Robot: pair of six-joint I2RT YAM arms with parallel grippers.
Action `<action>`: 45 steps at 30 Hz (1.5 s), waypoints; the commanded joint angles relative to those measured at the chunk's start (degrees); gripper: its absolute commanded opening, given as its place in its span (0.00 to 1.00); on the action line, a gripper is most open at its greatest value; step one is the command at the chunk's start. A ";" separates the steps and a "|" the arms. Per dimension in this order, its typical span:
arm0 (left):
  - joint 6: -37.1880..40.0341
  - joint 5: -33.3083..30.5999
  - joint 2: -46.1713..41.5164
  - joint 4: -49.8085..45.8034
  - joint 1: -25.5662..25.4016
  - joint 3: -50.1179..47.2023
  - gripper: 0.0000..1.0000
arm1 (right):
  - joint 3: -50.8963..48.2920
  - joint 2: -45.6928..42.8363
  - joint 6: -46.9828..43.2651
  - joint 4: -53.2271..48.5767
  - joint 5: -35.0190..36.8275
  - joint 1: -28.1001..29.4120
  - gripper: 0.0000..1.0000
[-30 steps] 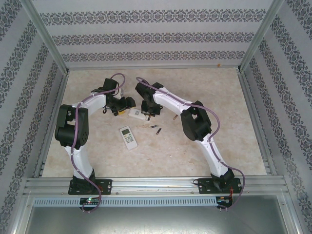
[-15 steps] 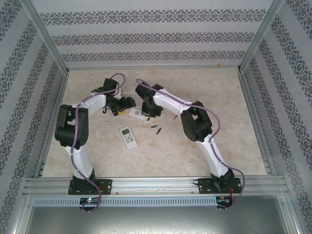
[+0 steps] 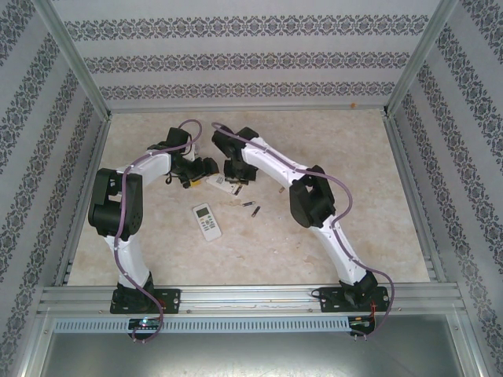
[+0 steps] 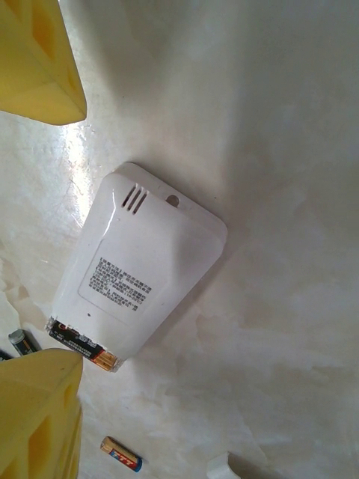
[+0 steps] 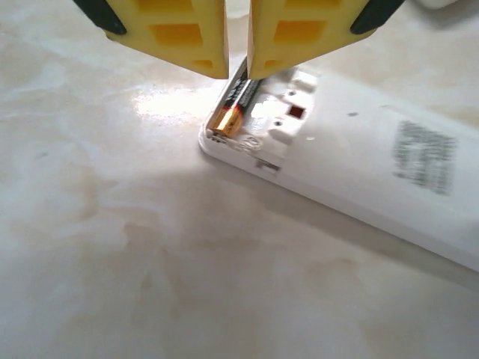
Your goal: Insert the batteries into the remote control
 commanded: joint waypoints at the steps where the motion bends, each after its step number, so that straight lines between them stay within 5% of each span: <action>1: 2.49 -0.85 -2.67 -1.25 0.76 0.57 0.80 | -2.36 -6.28 0.43 -1.68 2.74 -0.98 0.22; 4: 4.37 -3.12 -1.71 -3.42 0.76 3.13 0.80 | -14.16 -10.70 5.60 8.61 -1.26 -1.64 0.37; 9: 5.13 -4.51 2.38 -5.18 0.67 8.20 0.87 | -21.52 -9.98 10.15 17.25 -7.49 -2.35 0.45; 15: 6.63 -2.51 7.85 -7.29 0.00 14.54 0.93 | -21.98 -8.12 8.17 18.71 -10.88 -2.66 0.45; 18: 8.65 -6.92 11.17 -11.96 -0.90 19.13 0.93 | -22.57 -9.94 6.70 18.42 -10.27 -2.68 0.45; 27: 20.41 -14.13 20.66 -27.84 -4.49 32.50 0.81 | -35.59 -21.96 3.53 17.28 -3.63 -3.95 0.47; 38: 18.44 -14.57 20.08 -30.41 -4.70 30.79 0.67 | -38.90 -25.84 2.78 16.19 -2.51 -5.03 0.48; 45: 15.80 -14.72 18.28 -27.16 -4.62 29.38 0.72 | -39.02 -26.62 1.74 15.93 -2.33 -5.14 0.49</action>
